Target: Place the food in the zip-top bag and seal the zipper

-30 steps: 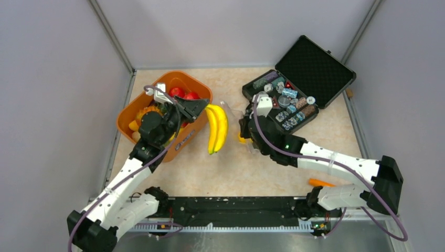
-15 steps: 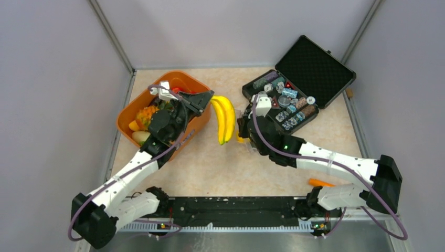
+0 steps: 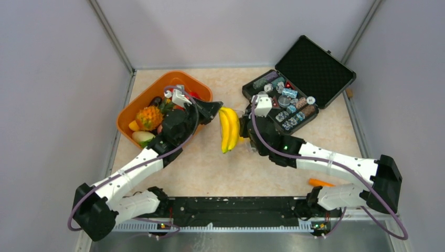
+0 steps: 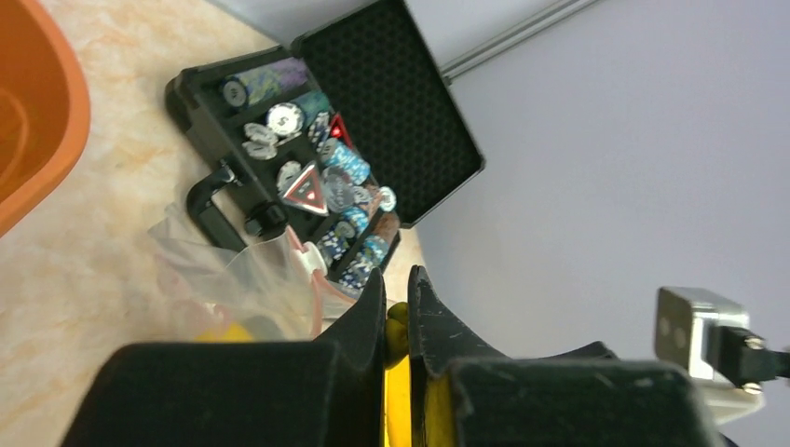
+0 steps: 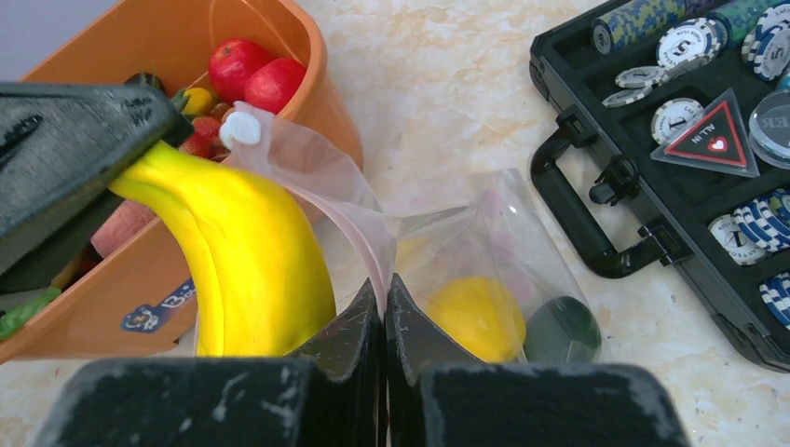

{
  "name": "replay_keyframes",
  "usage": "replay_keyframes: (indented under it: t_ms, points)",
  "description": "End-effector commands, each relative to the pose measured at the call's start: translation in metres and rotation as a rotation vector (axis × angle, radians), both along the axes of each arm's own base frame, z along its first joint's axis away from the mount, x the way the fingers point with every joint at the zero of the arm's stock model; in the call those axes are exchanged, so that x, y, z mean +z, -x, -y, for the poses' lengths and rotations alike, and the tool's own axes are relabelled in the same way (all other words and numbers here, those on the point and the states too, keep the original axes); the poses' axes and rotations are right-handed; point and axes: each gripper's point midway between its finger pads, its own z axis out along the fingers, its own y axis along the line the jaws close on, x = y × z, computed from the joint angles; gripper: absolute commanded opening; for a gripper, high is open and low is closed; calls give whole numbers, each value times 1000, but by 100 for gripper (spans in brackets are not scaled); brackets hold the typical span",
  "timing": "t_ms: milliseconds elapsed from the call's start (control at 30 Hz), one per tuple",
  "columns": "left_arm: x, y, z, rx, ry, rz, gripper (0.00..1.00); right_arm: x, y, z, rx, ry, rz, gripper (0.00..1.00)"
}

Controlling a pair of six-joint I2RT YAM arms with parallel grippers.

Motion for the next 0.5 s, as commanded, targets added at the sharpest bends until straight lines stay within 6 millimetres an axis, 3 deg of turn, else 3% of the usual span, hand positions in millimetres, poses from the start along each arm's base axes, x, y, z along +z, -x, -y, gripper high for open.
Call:
replay_keyframes:
  t_ms: [0,233,467]
  points:
    - [-12,4,7,-1,-111,-48,0,26,-2,-2,-10,-67,54,0]
    - [-18,2,0,135,-297,-74,0,34,4,-10,57,-69,62,0]
    - [-1,-14,-1,271,-308,-37,0,38,10,-23,110,-54,57,0]
